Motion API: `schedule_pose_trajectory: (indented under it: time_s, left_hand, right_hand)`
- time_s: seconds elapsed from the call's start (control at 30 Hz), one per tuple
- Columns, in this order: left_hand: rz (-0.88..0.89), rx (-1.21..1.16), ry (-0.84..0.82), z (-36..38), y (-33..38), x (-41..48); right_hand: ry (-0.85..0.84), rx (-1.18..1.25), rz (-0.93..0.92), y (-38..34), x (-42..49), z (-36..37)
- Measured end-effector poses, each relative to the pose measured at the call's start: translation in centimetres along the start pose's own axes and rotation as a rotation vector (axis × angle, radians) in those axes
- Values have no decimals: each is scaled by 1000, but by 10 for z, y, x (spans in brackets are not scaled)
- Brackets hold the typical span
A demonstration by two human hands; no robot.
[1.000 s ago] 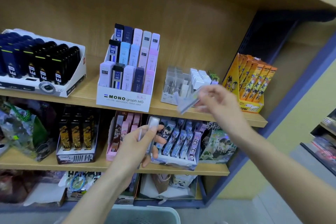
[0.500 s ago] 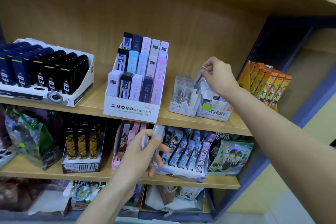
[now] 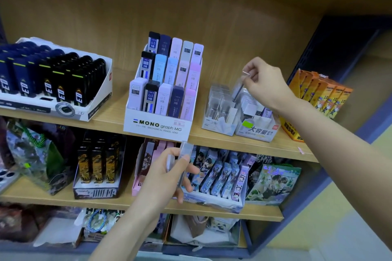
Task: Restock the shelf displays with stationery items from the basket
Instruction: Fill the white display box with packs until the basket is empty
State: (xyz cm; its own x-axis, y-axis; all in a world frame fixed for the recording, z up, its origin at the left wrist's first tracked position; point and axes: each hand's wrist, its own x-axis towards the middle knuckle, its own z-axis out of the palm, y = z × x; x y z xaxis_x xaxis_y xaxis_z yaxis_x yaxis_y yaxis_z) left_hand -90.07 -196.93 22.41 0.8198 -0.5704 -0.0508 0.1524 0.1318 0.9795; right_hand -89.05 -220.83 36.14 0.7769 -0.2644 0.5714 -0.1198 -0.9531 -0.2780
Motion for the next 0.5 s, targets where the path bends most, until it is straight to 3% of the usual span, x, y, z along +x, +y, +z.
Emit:
schedule_pose_trajectory:
  time_s: [0.3, 0.5]
  left_hand:
    - [11, 5, -15, -2, 0, 0]
    - [24, 31, -23, -3, 3, -2]
  right_hand:
    - [-146, -125, 125, 16, 19, 22]
    - [-134, -244, 105, 7, 20, 25]
